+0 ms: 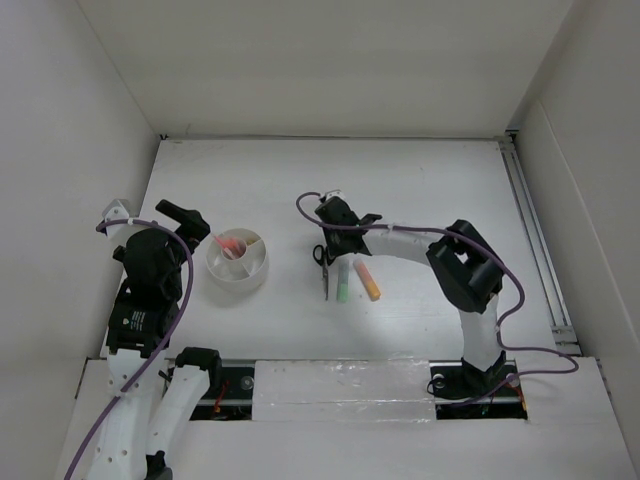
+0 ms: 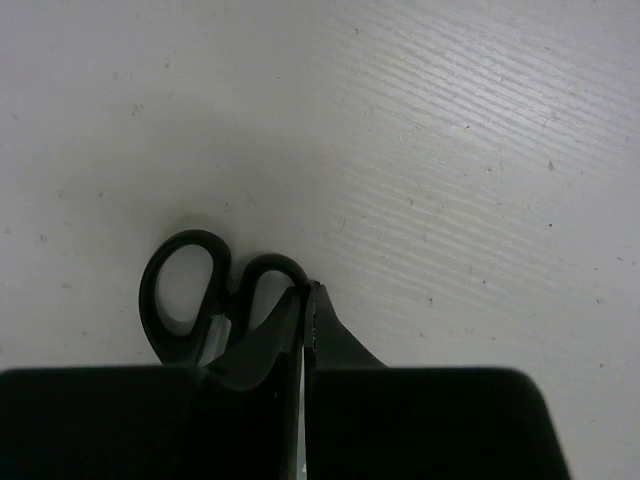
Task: Sort the stationery into containers
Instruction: Pick up the scissors from the center of the board.
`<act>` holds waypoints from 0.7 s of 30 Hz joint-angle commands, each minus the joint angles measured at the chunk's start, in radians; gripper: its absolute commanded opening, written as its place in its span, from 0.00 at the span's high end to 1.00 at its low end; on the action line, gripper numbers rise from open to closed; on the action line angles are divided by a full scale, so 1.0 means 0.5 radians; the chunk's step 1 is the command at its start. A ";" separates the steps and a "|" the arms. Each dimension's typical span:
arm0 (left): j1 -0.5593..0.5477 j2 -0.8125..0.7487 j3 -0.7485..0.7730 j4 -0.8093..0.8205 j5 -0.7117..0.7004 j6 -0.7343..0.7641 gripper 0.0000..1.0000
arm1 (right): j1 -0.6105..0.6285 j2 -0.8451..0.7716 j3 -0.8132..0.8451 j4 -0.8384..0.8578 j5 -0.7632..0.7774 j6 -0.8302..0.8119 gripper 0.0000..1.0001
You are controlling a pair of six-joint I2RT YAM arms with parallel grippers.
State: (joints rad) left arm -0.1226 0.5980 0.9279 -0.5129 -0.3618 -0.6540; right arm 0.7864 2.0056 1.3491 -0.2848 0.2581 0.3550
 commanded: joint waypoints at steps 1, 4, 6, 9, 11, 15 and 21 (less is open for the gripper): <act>0.006 -0.012 0.006 0.075 0.012 0.032 0.00 | 0.010 0.085 0.075 -0.029 -0.034 0.014 1.00; 0.006 -0.012 -0.012 0.075 0.012 0.053 0.00 | 0.010 0.030 0.075 0.060 -0.071 0.014 1.00; 0.006 -0.012 -0.012 0.133 0.082 0.084 0.00 | 0.010 -0.090 0.054 0.167 -0.071 0.038 1.00; 0.006 -0.057 -0.039 0.237 0.336 0.179 0.00 | 0.010 -0.228 0.188 0.153 0.039 0.060 1.00; 0.006 -0.076 -0.058 0.384 0.637 0.234 0.00 | 0.032 -0.311 0.311 0.091 0.110 0.060 1.00; -0.012 -0.003 -0.021 0.522 1.207 0.357 0.00 | 0.072 -0.471 0.492 -0.016 0.134 -0.007 1.00; -0.058 0.093 -0.027 0.691 1.809 0.464 0.00 | 0.200 -0.716 0.490 0.038 -0.055 -0.139 1.00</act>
State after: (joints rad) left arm -0.1341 0.6376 0.9058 -0.2749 0.3183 -0.4774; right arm 0.8459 1.7100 1.5921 -0.2955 0.2848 0.3222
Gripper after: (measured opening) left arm 0.997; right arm 0.023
